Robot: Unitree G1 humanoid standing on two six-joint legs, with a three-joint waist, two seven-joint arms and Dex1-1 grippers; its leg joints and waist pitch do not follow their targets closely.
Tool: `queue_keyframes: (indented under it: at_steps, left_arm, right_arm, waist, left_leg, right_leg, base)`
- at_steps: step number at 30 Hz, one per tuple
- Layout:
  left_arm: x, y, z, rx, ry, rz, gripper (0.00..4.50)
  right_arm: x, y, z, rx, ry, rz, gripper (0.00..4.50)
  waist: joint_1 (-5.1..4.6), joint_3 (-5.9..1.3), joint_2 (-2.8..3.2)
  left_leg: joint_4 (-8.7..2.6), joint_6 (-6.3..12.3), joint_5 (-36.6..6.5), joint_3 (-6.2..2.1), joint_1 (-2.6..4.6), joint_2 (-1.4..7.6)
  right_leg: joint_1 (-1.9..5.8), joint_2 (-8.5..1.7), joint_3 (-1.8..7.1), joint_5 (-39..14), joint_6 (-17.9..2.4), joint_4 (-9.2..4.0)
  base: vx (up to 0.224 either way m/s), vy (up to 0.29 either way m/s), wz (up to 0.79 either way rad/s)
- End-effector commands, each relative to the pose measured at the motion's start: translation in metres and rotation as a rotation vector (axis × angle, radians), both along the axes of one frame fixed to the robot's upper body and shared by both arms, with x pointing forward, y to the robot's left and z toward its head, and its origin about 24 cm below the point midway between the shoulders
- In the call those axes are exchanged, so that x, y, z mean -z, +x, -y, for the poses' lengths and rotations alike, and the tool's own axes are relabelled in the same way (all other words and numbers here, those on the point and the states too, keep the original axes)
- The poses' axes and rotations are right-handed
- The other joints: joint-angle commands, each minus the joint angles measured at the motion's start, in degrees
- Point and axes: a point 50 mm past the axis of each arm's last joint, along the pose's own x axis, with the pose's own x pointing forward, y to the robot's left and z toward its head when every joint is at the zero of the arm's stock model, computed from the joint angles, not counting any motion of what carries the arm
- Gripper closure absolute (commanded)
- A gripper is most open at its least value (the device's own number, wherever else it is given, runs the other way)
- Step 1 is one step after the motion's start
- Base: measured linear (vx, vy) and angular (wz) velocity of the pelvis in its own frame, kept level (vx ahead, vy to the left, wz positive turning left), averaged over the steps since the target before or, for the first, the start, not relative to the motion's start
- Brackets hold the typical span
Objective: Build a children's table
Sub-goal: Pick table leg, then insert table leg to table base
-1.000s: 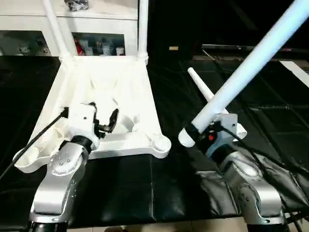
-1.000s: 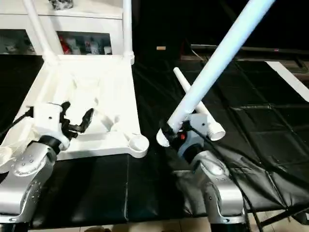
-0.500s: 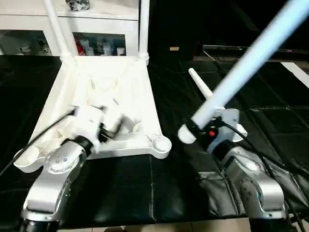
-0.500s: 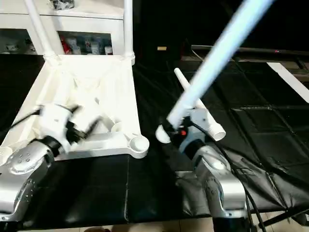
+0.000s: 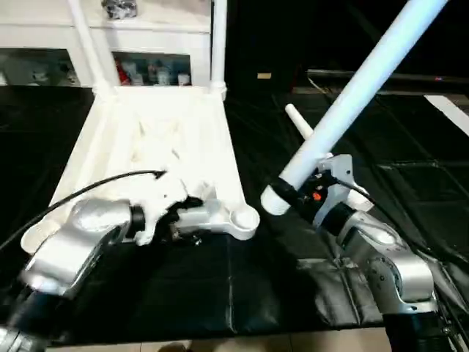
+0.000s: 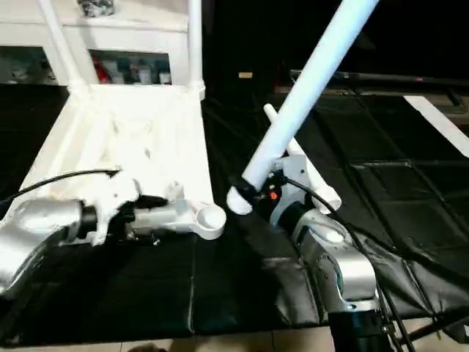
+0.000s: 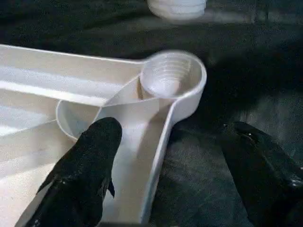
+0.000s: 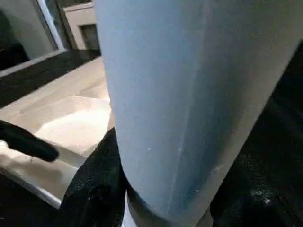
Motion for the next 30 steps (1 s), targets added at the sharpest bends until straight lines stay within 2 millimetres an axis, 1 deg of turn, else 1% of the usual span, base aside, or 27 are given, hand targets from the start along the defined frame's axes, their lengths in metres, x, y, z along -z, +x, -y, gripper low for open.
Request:
queue_keyframes:
  at_steps: [1,3,5,8,9,10,11,12,14,15,17,18,21,22,26,27,28,29,30]
  left_arm:
    - [0.006,0.003,-0.001,0.043,0.06,-0.006,0.84]
    - [0.008,0.007,-0.002,0.062,0.076,-0.024,1.05]
    - [0.008,0.011,-0.002,0.075,0.096,-0.024,1.12]
    - [0.009,0.018,-0.004,0.088,0.114,-0.036,1.44]
    - [0.009,0.02,-0.004,0.091,0.129,-0.031,1.54]
    - [0.009,0.023,-0.005,0.1,0.139,-0.033,1.65]
    - [0.009,0.024,-0.005,0.105,0.144,-0.033,1.65]
    - [0.009,0.026,-0.006,0.106,0.148,-0.037,1.9]
    - [0.009,0.027,-0.007,0.107,0.15,-0.041,2.01]
    - [0.01,0.029,-0.008,0.11,0.148,-0.051,2.01]
    - [0.01,0.029,-0.008,0.112,0.145,-0.055,2.09]
    - [0.011,0.029,-0.008,0.117,0.139,-0.063,2.35]
    - [0.012,0.028,-0.008,0.13,0.134,-0.077,2.42]
    - [0.012,0.029,-0.008,0.13,0.131,-0.079,2.69]
    - [0.011,0.028,-0.008,0.14,0.12,-0.09,2.85]
    - [0.011,0.027,-0.008,0.146,0.117,-0.098,3.08]
    - [0.011,0.027,-0.008,0.148,0.116,-0.102,3.19]
    - [0.011,0.027,-0.008,0.147,0.116,-0.106,3.19]
    - [0.012,0.027,-0.009,0.147,0.115,-0.109,3.28]
  right_arm:
    - [-0.011,0.003,0.0,-0.006,0.011,0.065,2.59]
    - [-0.01,0.004,0.001,-0.01,-0.001,0.044,2.59]
    - [-0.008,0.003,0.001,-0.031,-0.009,0.031,2.59]
    - [-0.007,0.003,0.001,-0.056,-0.017,0.027,2.59]
    - [-0.006,0.002,0.0,-0.069,-0.024,0.027,2.59]
    - [-0.005,0.001,0.0,-0.076,-0.035,0.025,2.59]
    - [-0.004,0.001,-0.001,-0.078,-0.04,0.025,2.59]
    - [-0.003,0.0,-0.001,-0.08,-0.051,0.027,2.59]
    - [-0.002,0.0,-0.001,-0.08,-0.056,0.026,2.59]
    - [-0.001,0.0,-0.001,-0.079,-0.058,0.025,2.59]
    - [-0.001,0.0,-0.001,-0.078,-0.057,0.025,2.59]
    - [-0.001,0.0,-0.001,-0.076,-0.058,0.025,2.59]
    - [-0.001,0.0,0.0,-0.072,-0.061,0.026,2.59]
    - [-0.001,0.0,0.0,-0.072,-0.063,0.027,2.59]
    - [-0.001,0.0,0.0,-0.07,-0.067,0.029,2.59]
    - [-0.001,0.0,0.0,-0.07,-0.075,0.035,2.59]
    - [0.0,0.001,0.0,-0.071,-0.079,0.037,2.59]
    - [-0.001,0.001,0.0,-0.072,-0.081,0.039,2.59]
    - [-0.001,0.001,0.0,-0.072,-0.083,0.04,2.59]
  waist:
    - [0.18,-3.8,0.9]
    - [0.12,-3.84,0.81]
    - [0.15,-3.9,0.83]
    - [0.28,-3.97,0.7]
    - [0.29,-3.96,0.69]
    - [0.35,-3.97,0.77]
    - [0.35,-3.98,0.82]
    - [0.34,-4.04,0.86]
    - [0.32,-4.01,0.81]
    - [0.4,-4.05,1.01]
    - [0.35,-4.02,0.88]
    - [0.34,-4.02,0.84]
    - [0.35,-3.98,0.9]
    - [0.35,-3.96,0.88]
    - [0.38,-3.95,0.85]
    - [0.37,-3.92,0.82]
    - [0.35,-3.9,0.79]
    - [0.38,-3.91,0.78]
    - [0.36,-3.9,0.81]
  left_leg:
    - [-4.57,-2.43,-17.2,-0.67,0.84,2.27]
    - [-4.61,-2.65,-16.9,-0.73,0.78,2.32]
    - [-4.59,-2.54,-16.4,-0.73,0.84,2.36]
    - [-4.43,-2.38,-16.1,-0.64,0.77,2.32]
    - [-4.48,-2.35,-15.8,-0.7,0.7,2.43]
    - [-4.45,-2.33,-15.8,-0.64,0.77,2.41]
    - [-4.46,-2.37,-15.6,-0.69,0.7,2.44]
    - [-4.46,-2.48,-15.4,-0.7,0.69,2.47]
    - [-4.45,-2.55,-15.5,-0.64,0.73,2.47]
    - [-4.44,-2.72,-15.8,-0.69,0.77,2.51]
    - [-4.46,-2.69,-16.0,-0.69,0.79,2.57]
    - [-4.44,-2.61,-15.9,-0.66,0.77,2.54]
    - [-4.49,-2.7,-16.4,-0.68,0.83,2.61]
    - [-4.46,-2.69,-16.5,-0.67,0.84,2.6]
    - [-4.5,-2.65,-16.8,-0.69,0.89,2.66]
    - [-4.51,-2.65,-17.0,-0.69,0.91,2.67]
    - [-4.52,-2.68,-17.0,-0.69,0.86,2.65]
    - [-4.52,-2.68,-16.8,-0.7,0.85,2.65]
    - [-4.54,-2.65,-16.8,-0.7,0.84,2.66]
  right_leg:
    - [2.22,-3.97,2.89,-21.5,-6.8,-4.66]
    - [2.33,-3.97,2.83,-21.4,-7.0,-4.57]
    - [2.32,-3.87,2.83,-20.1,-7.5,-4.39]
    - [2.47,-4.07,2.84,-19.5,-8.1,-4.28]
    - [2.5,-4.11,2.82,-19.1,-8.3,-4.2]
    - [2.43,-4.07,2.83,-19.0,-8.4,-4.23]
    - [2.55,-4.15,2.82,-18.7,-8.5,-4.19]
    - [2.56,-4.16,2.82,-18.0,-8.7,-4.07]
    - [2.51,-4.15,2.83,-17.6,-9.1,-4.1]
    - [2.56,-4.24,2.85,-17.6,-9.3,-3.99]
    - [2.57,-4.27,2.85,-17.5,-9.5,-4.01]
    - [2.56,-4.26,2.85,-17.5,-9.6,-4.05]
    - [2.52,-4.3,2.85,-18.2,-9.7,-4.11]
    - [2.49,-4.31,2.85,-18.3,-9.7,-4.13]
    - [2.48,-4.38,2.85,-18.8,-9.7,-4.17]
    - [2.42,-4.36,2.83,-19.1,-9.7,-4.16]
    - [2.44,-4.37,2.84,-19.3,-9.7,-4.17]
    - [2.48,-4.38,2.84,-19.3,-9.6,-4.18]
    - [2.47,-4.37,2.84,-19.4,-9.5,-4.21]
  base:
    - [0.0,0.0,0.0]
    - [0.0,0.0,0.0]
    - [0.0,0.0,0.0]
    - [0.0,0.0,0.0]
    - [0.0,0.0,0.0]
    - [0.0,0.0,0.0]
    - [0.0,0.0,0.0]
    - [0.0,0.0,0.0]
    - [0.0,0.0,0.0]
    - [0.0,0.0,0.0]
    - [0.0,0.0,0.0]
    - [0.0,0.0,0.0]
    - [0.0,0.0,0.0]
    - [0.0,0.0,0.0]
    - [0.0,0.0,0.0]
    - [0.0,0.0,0.0]
    - [0.0,0.0,0.0]
    - [0.0,0.0,0.0]
    - [0.0,0.0,0.0]
